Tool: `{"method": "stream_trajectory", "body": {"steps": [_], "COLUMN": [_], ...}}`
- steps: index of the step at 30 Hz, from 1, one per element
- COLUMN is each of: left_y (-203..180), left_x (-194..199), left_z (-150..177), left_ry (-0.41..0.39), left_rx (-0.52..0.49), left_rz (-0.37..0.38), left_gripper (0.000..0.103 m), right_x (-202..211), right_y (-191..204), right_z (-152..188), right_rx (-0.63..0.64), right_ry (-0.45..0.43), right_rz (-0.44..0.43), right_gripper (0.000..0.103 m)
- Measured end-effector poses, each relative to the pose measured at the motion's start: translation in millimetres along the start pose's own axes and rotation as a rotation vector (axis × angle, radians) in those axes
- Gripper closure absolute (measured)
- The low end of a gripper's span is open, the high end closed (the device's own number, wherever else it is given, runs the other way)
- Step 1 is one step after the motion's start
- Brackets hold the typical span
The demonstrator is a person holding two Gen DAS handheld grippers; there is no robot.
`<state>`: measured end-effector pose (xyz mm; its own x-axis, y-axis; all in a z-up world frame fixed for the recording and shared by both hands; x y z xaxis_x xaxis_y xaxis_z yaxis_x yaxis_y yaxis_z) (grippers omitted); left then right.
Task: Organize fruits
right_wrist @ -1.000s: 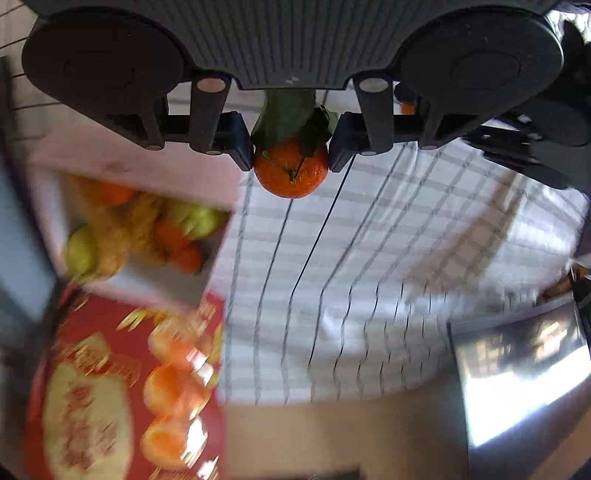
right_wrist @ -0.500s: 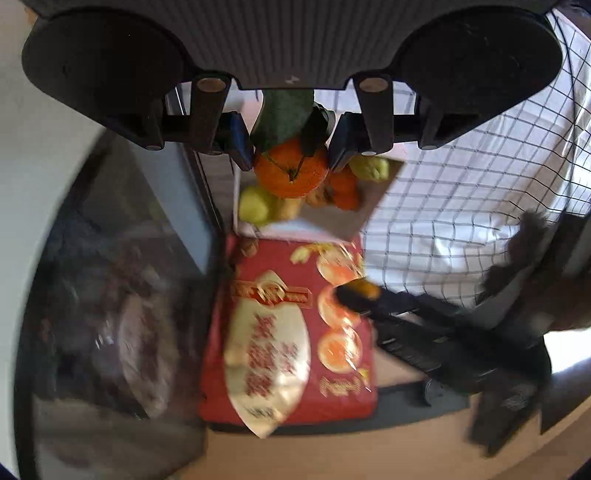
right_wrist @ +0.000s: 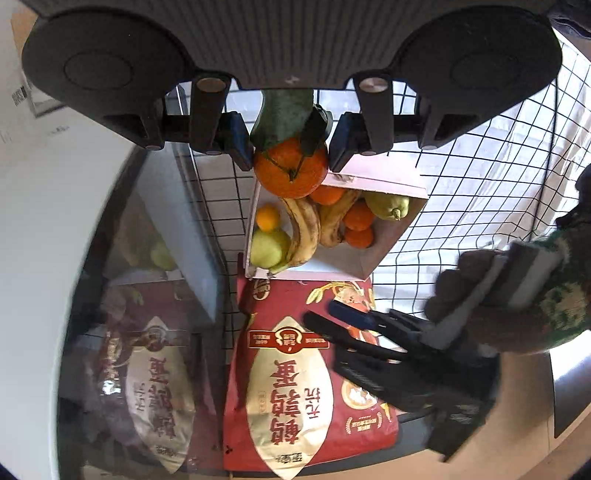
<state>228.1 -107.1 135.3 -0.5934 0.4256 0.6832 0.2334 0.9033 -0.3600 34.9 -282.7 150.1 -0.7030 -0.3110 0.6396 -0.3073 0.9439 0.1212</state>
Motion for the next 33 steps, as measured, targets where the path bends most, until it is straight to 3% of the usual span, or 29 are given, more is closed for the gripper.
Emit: {"method": "stream_trajectory", "body": {"steps": [4,9,14,18,25,30,33], "left_y": [50,103,121,122,115,98,87], "left_x": [35,69,84,93,71,47,40], "left_z": [32,93,143,161,180,194,201], "left_ry": [-0.031,0.000,0.050,0.044,0.086,0.069,0.009], "left_rx": [0.062,0.172,0.202,0.137,0.016,-0.032,-0.037], "left_rz": [-0.103,-0.204,-0.278,-0.333,-0.309,-0.296,-0.319], "left_gripper": [0.065,0.065,0.065,0.065,0.065,0.065,0.063], "right_x": [-18,-61,-116,-152,-134,-102,-96], "right_y": [4,15,33,48,51,59,59], "right_z": [-20,-68,-117,-130,-87,-30,2], "right_rx": [0.024,0.044,0.085,0.109,-0.067,-0.052,-0.033], "right_ry": [-0.006,-0.035,-0.118,-0.117,-0.091,-0.068,-0.010], "right_rz": [-0.041,-0.091,-0.125,-0.093,-0.158,-0.041,0.022], "right_gripper": [0.059,0.059,0.058,0.044,0.035,0.031,0.027]}}
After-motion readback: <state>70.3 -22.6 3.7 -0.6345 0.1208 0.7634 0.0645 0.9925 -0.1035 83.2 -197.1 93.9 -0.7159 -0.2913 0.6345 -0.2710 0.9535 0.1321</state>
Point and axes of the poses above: each gripper's, at about its wrist camera, not at the fingertips, and x roughly against the way its jaws point, y to its left, z to its underside, the point moved 5 cm from there along -x, roughly the way its jaws point, and after that the axes turned 8 degrees about -z, right-handed, at the moved point
